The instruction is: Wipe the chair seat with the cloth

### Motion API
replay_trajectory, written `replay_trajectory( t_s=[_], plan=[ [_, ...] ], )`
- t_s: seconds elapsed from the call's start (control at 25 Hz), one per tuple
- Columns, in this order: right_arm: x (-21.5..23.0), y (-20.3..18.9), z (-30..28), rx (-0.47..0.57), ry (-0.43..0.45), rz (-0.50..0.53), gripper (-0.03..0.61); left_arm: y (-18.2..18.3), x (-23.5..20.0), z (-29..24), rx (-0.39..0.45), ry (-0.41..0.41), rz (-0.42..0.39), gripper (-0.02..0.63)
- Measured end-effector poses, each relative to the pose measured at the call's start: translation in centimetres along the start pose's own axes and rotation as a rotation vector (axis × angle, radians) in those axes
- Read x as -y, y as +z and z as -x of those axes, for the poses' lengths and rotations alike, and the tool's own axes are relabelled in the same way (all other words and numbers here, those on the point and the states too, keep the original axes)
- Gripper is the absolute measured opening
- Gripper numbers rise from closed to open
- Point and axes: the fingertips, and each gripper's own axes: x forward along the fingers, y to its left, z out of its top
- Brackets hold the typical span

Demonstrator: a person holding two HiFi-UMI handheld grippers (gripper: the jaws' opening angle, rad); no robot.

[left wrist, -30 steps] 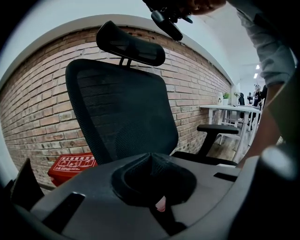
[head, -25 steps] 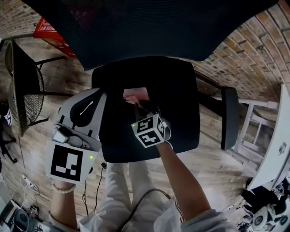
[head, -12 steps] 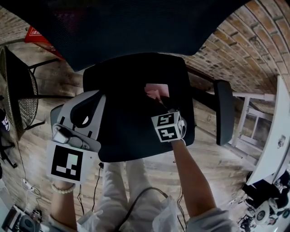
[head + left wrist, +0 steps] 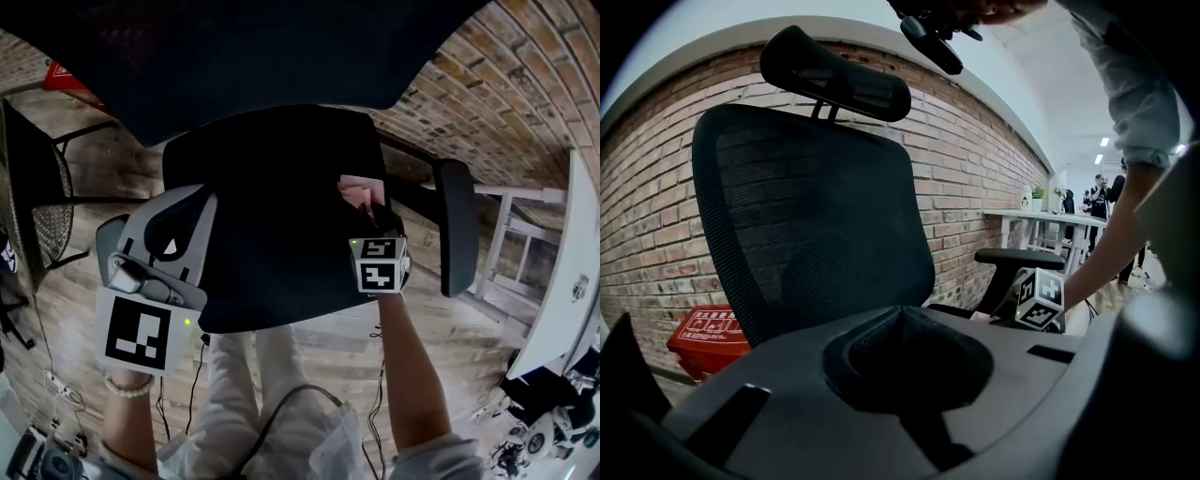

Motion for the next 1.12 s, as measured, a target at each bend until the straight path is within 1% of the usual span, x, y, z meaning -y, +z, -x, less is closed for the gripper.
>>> replay_trajectory(
  t_s=[0.12, 0.24, 0.44, 0.6, 0.84, 1.0, 1.12],
  plan=[
    [1.3, -1.2, 0.6, -0.02, -0.025, -0.021, 0.054, 0.0, 0.4, -0.2, -0.005, -0.008, -0.021, 0.018],
    [1.8, -2.0, 0.9, -0.026, -0.031, -0.028, 0.054, -0.1, 0.7, -0.3, -0.01, -0.022, -0.038, 0.018],
    [0.2, -2.1, 0.8, -0.025, 0.005, -0.013, 0.055, -0.2, 0.8, -0.4, -0.013, -0.034, -0.068, 0.018],
    [-2.1, -2.0, 0.8, -0.027, 0.05, 0.002, 0.054, -0.2, 0.4, -0.1, -0.011, -0.022, -0.052, 0.018],
    [-6.8, -1.8, 0.9, -0.017, 0.128, 0.0, 0.054, -0.4, -0.3, 0.1, -0.008, -0.004, -0.034, 0.018],
    [-10.6, -1.7, 1.3, -0.01, 0.197, 0.007, 0.054, -0.6, -0.7, 0.7, 0.001, 0.002, -0.007, 0.018],
    [-13.8, -1.6, 1.7, -0.007, 0.261, 0.036, 0.054, -0.9, -1.0, 1.2, 0.003, 0.002, 0.001, 0.018]
  ],
)
